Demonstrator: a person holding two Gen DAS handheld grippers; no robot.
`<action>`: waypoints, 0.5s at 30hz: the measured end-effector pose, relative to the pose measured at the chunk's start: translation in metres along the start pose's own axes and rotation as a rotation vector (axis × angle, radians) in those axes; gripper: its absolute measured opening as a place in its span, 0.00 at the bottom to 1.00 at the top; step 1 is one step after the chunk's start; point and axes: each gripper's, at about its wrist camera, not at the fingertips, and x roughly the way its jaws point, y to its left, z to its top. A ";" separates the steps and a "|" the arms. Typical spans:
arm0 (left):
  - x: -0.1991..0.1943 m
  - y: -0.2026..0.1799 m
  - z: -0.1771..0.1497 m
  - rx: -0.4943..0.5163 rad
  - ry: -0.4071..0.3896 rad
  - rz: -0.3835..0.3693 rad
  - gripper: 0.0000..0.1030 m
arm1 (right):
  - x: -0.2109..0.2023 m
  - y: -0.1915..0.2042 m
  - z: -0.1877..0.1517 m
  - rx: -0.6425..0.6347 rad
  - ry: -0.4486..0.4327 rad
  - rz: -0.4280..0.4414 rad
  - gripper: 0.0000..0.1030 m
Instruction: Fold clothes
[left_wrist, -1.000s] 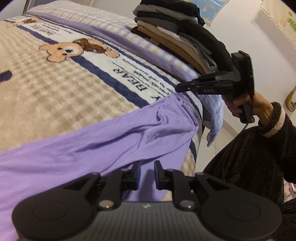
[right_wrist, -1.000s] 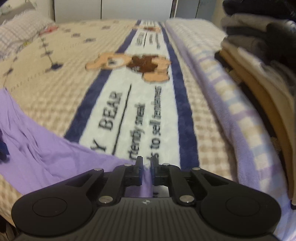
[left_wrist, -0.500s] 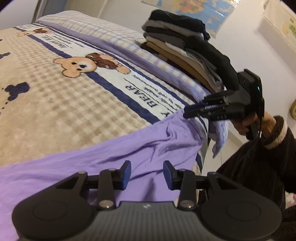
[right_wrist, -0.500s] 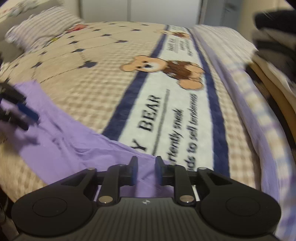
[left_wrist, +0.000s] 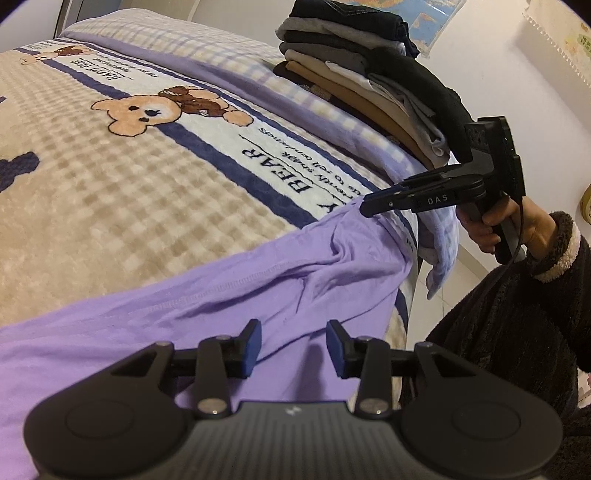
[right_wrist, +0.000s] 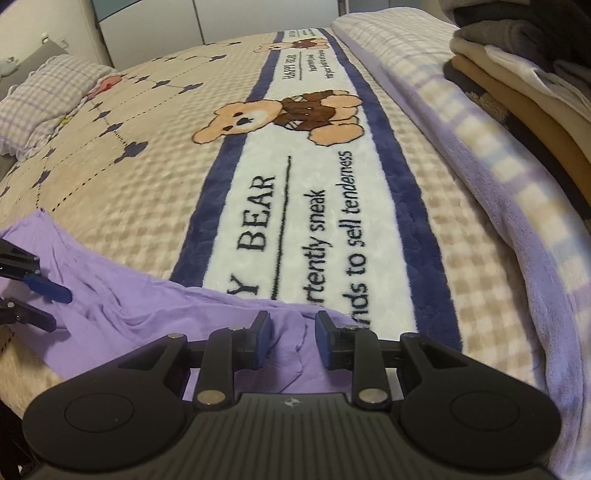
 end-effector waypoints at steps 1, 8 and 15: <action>0.000 0.000 0.000 0.000 0.000 -0.001 0.39 | -0.002 0.002 0.000 -0.014 -0.009 -0.005 0.09; -0.006 0.001 0.000 0.002 -0.001 -0.013 0.39 | -0.027 0.004 0.001 -0.044 -0.102 -0.076 0.00; -0.019 0.003 0.002 0.000 -0.031 0.001 0.39 | -0.028 -0.009 -0.001 -0.002 -0.087 -0.082 0.03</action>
